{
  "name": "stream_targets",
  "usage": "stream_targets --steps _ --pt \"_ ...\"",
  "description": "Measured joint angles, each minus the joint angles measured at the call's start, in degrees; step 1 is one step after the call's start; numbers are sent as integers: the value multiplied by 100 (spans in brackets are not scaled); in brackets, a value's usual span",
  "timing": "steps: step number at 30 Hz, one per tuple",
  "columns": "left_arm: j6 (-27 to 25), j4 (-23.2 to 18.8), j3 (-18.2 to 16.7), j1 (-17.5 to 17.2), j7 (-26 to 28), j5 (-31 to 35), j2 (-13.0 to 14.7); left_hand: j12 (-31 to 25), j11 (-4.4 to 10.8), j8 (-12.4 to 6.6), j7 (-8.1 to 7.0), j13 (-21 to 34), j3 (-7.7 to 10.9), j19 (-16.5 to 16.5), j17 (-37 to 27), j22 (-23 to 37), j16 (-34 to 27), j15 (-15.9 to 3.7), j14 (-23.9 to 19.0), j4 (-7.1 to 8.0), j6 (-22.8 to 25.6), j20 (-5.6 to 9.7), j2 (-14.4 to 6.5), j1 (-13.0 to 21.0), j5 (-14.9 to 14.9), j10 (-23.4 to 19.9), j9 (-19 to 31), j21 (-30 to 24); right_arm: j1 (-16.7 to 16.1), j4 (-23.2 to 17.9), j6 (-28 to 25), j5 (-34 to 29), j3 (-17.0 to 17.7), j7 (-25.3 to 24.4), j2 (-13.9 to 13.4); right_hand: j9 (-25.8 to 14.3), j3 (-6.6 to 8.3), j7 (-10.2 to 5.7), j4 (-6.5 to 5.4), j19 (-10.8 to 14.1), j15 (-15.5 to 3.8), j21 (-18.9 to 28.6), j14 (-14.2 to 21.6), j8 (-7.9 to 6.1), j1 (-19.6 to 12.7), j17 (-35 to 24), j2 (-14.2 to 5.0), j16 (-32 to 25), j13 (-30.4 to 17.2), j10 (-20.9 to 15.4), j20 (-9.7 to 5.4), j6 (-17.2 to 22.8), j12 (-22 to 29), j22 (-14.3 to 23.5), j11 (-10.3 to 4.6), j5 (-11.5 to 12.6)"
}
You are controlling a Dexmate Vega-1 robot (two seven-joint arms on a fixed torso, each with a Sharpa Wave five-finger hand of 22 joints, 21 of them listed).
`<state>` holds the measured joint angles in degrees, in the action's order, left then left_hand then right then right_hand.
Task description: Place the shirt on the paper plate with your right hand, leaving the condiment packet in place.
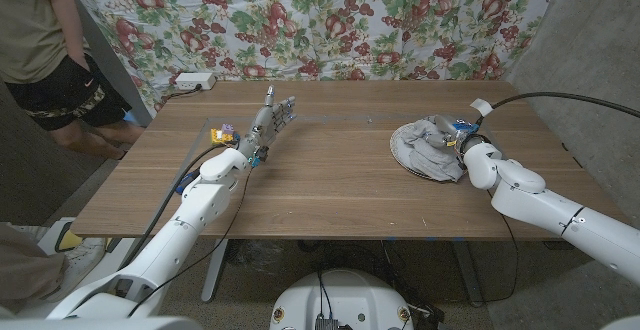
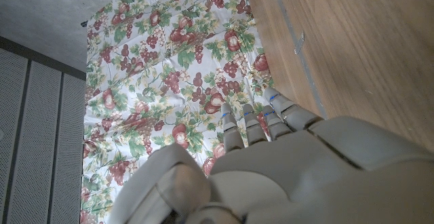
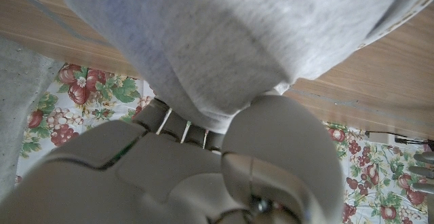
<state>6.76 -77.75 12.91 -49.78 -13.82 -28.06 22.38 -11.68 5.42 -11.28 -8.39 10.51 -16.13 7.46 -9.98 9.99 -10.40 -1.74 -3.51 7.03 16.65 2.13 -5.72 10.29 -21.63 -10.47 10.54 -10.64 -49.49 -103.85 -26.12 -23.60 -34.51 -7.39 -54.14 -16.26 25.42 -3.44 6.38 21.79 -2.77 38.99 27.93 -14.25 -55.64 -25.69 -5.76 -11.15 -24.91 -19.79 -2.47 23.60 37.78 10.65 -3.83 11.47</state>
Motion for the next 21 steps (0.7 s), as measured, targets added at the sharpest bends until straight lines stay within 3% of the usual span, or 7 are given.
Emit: stream_targets --steps 10,21 --pt "36 38 2 13 -29 -3 -16 0 0 0 0 0 0 0 0 0 0 0 0 0 0 0 0 0 24 0 0 0 -19 -44 -4 0 13 17 -38 59 -293 108 -199 -152 22 -86 -411 145 541 150 243 0 176 270 10 -279 -369 -27 162 47" --pt "45 78 -2 22 -37 -6 -30 0 0 0 0 0 0 0 0 0 0 0 0 0 0 0 0 0 24 0 0 0 -60 -102 50 90 72 81 -97 131 -569 181 -359 -258 22 -173 -677 175 1073 259 397 -34 287 379 9 -447 -622 -26 272 86"
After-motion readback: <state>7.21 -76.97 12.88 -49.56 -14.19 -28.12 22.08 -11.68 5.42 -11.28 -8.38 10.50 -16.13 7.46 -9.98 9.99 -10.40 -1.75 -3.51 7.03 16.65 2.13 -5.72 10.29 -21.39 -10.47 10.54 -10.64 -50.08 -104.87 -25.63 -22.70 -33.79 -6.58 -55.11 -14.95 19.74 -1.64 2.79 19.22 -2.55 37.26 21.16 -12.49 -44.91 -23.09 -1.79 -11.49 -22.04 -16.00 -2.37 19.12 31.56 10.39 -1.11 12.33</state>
